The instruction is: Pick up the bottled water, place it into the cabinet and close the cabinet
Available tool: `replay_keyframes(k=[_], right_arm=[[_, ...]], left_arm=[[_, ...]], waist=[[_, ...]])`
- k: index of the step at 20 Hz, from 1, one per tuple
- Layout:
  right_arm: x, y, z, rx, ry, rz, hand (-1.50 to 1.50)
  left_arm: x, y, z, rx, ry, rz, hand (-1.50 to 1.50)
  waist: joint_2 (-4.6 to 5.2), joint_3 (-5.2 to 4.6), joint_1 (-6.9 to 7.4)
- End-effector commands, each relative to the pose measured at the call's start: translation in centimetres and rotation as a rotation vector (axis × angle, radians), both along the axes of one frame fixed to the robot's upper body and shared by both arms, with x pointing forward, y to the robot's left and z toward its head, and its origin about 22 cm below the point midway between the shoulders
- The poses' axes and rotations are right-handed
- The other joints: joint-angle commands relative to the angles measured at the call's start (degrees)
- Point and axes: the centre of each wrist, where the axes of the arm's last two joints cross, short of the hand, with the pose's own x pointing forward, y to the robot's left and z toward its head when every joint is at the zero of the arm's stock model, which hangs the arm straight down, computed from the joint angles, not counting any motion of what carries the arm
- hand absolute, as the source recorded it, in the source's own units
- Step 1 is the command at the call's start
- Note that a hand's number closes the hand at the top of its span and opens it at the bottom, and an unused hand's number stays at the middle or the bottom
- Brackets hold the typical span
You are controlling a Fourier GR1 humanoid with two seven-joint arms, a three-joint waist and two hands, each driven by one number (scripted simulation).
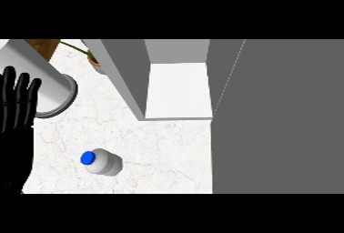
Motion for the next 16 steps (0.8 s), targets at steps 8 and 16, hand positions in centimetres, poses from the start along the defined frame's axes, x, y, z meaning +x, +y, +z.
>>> replay_keyframes(k=[8, 16], right_arm=[[-2.2, 1.7, -0.1, 0.033, 0.064, 0.209, -1.50], [-7.0, 3.5, 2.8, 0.069, 0.075, 0.235, -1.50]], left_arm=[[-1.6, 1.5, -3.2, -0.147, 0.218, -0.675, -1.50], [-5.0, 10.1, 1.0, -0.150, 0.270, -0.756, -1.50]], waist=[[0.95, -1.72, 0.62], [0.70, -1.51, 1.19]])
